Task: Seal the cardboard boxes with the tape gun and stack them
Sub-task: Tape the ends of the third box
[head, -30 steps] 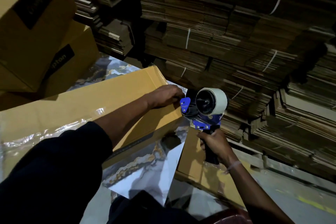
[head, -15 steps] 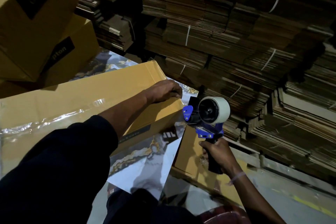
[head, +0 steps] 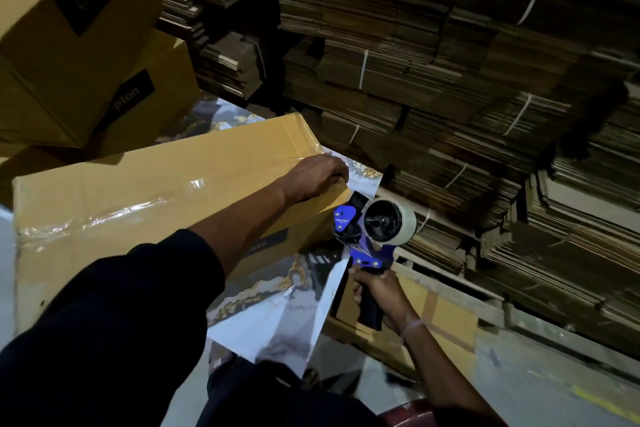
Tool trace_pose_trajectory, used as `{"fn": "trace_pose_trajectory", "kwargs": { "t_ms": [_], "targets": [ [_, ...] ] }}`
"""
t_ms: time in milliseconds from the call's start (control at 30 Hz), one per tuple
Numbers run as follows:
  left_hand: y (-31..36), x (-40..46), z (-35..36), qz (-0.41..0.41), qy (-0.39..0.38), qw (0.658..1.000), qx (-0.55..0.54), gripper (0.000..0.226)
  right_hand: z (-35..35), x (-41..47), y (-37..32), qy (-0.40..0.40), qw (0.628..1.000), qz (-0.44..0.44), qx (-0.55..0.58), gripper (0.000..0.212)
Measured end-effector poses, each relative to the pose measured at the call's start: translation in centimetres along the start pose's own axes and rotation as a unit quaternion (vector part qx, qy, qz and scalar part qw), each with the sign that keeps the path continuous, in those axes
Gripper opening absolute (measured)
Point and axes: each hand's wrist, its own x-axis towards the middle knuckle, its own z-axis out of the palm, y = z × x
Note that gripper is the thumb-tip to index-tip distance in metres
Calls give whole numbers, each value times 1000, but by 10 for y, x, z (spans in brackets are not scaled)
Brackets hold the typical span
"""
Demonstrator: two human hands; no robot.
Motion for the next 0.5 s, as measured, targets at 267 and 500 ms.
{"fn": "trace_pose_trajectory", "kwargs": {
  "t_ms": [267,500],
  "targets": [
    [-21,-17,32,-24,-2,999,-36,22,21,17,10,-57,996,12,65,30],
    [-23,-19,34,-25,-8,1000,-10,30,18,27,15,-9,999,16,37,11]
  ]
}}
